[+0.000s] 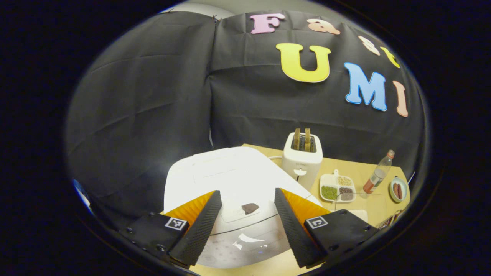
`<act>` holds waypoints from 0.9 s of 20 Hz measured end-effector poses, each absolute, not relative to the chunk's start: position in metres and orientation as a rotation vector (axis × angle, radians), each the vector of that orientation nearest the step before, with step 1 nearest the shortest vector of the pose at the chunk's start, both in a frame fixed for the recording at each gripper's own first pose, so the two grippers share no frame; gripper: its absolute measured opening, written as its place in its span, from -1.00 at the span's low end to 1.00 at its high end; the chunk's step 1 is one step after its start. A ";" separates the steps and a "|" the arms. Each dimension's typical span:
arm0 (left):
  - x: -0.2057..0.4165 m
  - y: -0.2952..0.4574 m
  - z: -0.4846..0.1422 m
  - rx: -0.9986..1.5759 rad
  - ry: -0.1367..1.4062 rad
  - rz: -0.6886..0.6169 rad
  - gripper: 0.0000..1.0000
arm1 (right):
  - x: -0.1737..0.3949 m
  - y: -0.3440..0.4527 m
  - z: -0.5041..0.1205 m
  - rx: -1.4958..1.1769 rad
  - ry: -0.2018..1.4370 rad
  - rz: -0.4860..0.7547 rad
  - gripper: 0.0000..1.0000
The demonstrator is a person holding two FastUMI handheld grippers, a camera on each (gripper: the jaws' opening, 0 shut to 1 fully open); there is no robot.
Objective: Close the left gripper, press the button to open the rice cooker; take a wooden spoon from the chopstick holder with the right hand, scoop a spoonful of rice and pour it into the rice cooker, then put the wooden spoon back into the chopstick holder.
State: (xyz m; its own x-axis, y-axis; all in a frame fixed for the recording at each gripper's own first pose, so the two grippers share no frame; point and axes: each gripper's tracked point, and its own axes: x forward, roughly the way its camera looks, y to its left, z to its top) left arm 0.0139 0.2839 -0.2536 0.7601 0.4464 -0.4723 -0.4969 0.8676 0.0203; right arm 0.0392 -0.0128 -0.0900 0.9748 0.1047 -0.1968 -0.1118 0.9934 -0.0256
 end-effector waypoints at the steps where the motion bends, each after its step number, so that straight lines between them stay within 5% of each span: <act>1: 0.017 0.276 -0.236 -0.104 0.452 0.500 0.94 | 0.039 -0.014 -0.088 -0.033 0.192 0.104 0.95; 9: 0.034 0.161 -0.068 -0.049 0.152 0.313 0.89 | 0.041 -0.022 -0.046 -0.046 0.089 0.067 0.95; 18: 0.022 0.059 0.023 -0.084 0.031 0.156 0.90 | 0.032 -0.003 0.005 -0.018 0.003 0.107 0.95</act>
State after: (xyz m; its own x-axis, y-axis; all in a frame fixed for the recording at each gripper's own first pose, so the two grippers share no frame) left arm 0.0220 0.0594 0.0230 0.9873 0.1543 -0.0378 -0.1569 0.9842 -0.0814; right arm 0.0316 -0.0035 0.0048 0.9943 0.1066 -0.0041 -0.1067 0.9941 -0.0177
